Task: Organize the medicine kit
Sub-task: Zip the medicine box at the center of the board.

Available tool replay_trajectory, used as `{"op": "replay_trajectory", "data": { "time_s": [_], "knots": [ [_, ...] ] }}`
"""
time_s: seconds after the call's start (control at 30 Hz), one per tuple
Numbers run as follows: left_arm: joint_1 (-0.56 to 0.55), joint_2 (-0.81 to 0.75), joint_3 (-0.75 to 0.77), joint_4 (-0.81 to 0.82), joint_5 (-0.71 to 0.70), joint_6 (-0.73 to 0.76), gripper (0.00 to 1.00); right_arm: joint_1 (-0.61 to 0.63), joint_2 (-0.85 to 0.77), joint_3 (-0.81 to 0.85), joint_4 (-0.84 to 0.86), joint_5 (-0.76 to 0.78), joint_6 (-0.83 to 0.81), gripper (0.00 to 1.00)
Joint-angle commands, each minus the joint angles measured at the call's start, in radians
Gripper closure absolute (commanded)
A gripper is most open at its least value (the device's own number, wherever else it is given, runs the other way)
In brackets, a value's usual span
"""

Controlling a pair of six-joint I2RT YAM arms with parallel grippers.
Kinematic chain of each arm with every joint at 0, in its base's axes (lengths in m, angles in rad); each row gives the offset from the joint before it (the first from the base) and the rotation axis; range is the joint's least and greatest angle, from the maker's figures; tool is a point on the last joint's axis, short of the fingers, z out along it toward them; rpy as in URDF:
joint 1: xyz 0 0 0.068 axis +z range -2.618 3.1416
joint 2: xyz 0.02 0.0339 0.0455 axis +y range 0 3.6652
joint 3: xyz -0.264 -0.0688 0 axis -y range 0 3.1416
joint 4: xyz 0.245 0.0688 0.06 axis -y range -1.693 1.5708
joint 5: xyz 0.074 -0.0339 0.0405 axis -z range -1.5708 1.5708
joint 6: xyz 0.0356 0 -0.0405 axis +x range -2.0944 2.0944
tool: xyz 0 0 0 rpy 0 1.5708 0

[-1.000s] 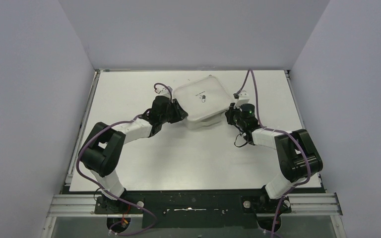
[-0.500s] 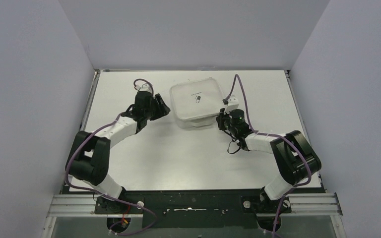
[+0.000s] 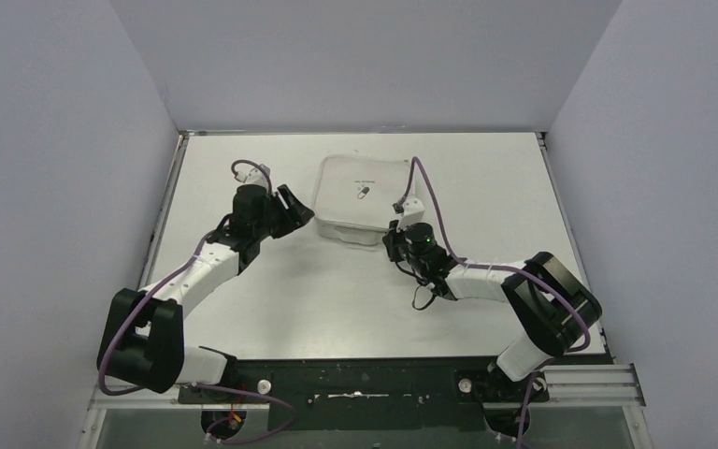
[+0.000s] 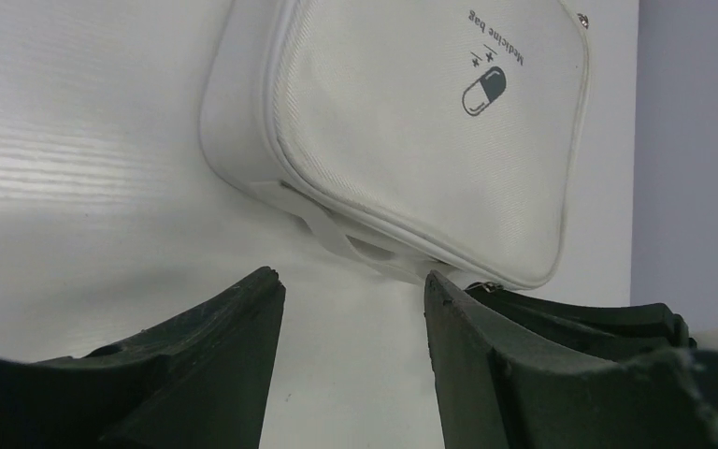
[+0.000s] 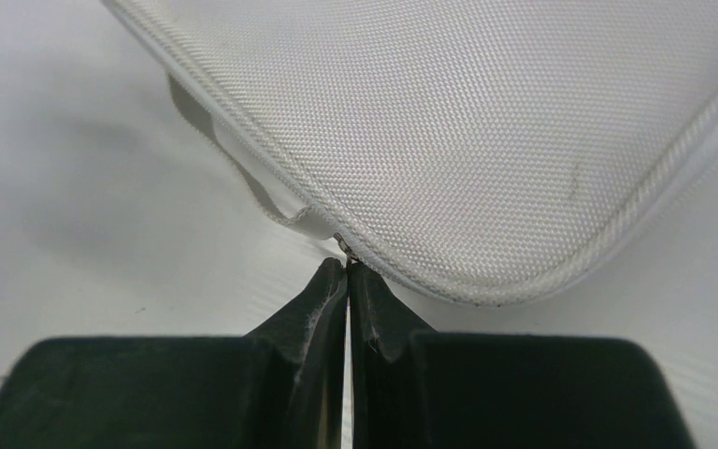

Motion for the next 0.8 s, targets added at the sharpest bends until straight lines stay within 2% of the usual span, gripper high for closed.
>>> {"op": "replay_trajectory", "data": {
  "time_s": [0.0, 0.13, 0.27, 0.43, 0.77],
  "knots": [
    [-0.045, -0.040, -0.028, 0.111, 0.055, -0.075, 0.46, 0.103, 0.034, 0.056, 0.007, 0.024, 0.054, 1.00],
    [-0.068, -0.022, -0.069, 0.186, 0.085, -0.146, 0.45, 0.175, 0.067, 0.096, 0.005, 0.047, 0.066, 1.00],
    [-0.107, -0.001, -0.080, 0.202, 0.054, -0.157, 0.45, 0.219, 0.076, 0.120, 0.000, 0.076, 0.069, 1.00],
    [-0.115, 0.042, -0.095, 0.269, 0.046, -0.187, 0.45, 0.235, 0.086, 0.130, -0.005, 0.087, 0.070, 1.00],
    [-0.141, 0.180, -0.061, 0.302, 0.044, -0.183, 0.45, 0.238, 0.110, 0.137, -0.015, 0.096, 0.074, 1.00]
  ]
}}
